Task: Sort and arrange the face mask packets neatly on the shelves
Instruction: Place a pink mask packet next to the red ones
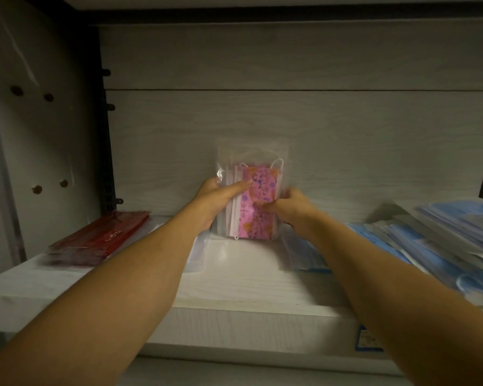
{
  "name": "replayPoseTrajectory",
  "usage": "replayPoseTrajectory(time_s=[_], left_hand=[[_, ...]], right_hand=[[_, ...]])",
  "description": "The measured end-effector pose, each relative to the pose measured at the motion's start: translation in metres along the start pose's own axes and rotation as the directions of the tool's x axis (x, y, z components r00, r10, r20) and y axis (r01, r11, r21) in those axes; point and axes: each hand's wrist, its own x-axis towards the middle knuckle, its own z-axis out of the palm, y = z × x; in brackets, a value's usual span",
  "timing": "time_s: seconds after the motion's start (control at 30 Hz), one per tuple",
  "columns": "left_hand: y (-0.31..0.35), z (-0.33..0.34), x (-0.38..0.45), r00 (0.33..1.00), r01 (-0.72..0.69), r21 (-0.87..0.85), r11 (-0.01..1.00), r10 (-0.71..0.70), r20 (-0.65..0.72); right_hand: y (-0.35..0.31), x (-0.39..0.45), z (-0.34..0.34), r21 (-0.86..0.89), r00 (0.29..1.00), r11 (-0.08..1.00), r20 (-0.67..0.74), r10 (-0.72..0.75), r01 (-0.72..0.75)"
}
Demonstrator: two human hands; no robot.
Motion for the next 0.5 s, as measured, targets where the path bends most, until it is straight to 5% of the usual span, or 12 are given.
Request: replayPoseTrajectory(time_s=[0.37,0.5], left_hand=[[0.014,-0.005,0.002,0.994,-0.01,-0.169,0.986,-0.008,-0.105],[0.014,-0.01,0.0,0.996,-0.001,-0.098,0.995,-0.008,-0.094]], right_hand=[[-0.008,-0.002,-0.003,-0.017,1.0,0.999,0.005,-0.03,0.031],[-0.012,-0.002,-0.009,-0.002,0.995,0.996,-0.055,-0.085,0.085]])
